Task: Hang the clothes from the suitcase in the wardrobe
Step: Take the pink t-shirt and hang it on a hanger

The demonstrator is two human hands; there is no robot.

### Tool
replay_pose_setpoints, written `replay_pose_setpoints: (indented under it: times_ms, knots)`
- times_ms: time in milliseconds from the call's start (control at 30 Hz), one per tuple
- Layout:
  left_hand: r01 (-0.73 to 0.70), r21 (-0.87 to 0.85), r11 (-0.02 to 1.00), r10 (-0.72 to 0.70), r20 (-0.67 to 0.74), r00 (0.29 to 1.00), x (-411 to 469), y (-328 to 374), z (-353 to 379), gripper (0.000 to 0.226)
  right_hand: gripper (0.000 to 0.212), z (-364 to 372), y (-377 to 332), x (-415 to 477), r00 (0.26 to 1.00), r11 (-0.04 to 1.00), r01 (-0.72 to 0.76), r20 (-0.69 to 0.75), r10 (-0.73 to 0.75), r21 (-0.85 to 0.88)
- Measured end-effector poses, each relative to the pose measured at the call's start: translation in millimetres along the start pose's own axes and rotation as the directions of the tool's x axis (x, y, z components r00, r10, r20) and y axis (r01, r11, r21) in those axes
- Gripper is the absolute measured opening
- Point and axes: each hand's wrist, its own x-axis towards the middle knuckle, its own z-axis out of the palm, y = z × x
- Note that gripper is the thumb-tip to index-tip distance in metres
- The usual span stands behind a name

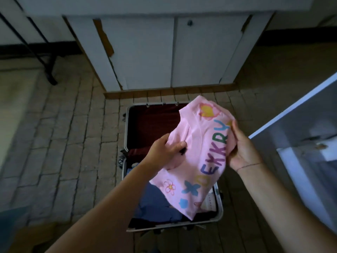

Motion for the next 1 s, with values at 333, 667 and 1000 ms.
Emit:
replay_pose_setpoints:
  times_ms: [333,667,1000]
  knots:
    - [-0.318,0.285,0.904,0.286,0.15,0.947,-124.3,307.9,-45.8,0.022,0.084,89.8,-277.6,-183.2,0.937,0.831,0.349,0.148,-0.316,-0.433]
    - [-0.561,0.345,0.752,0.428,0.393,0.814,-206.4,474.8,20.4,0.064,0.041,106.6,-410.7,-296.8,0.823,0.273,0.541,0.433,-0.368,-0.796]
    - [-0.64,0.325,0.696,0.424,0.533,0.732,-209.5,501.7,83.1,0.09,0.01,84.7,-442.9,-355.6,0.67,0.402,0.675,0.286,-0.685,-0.619]
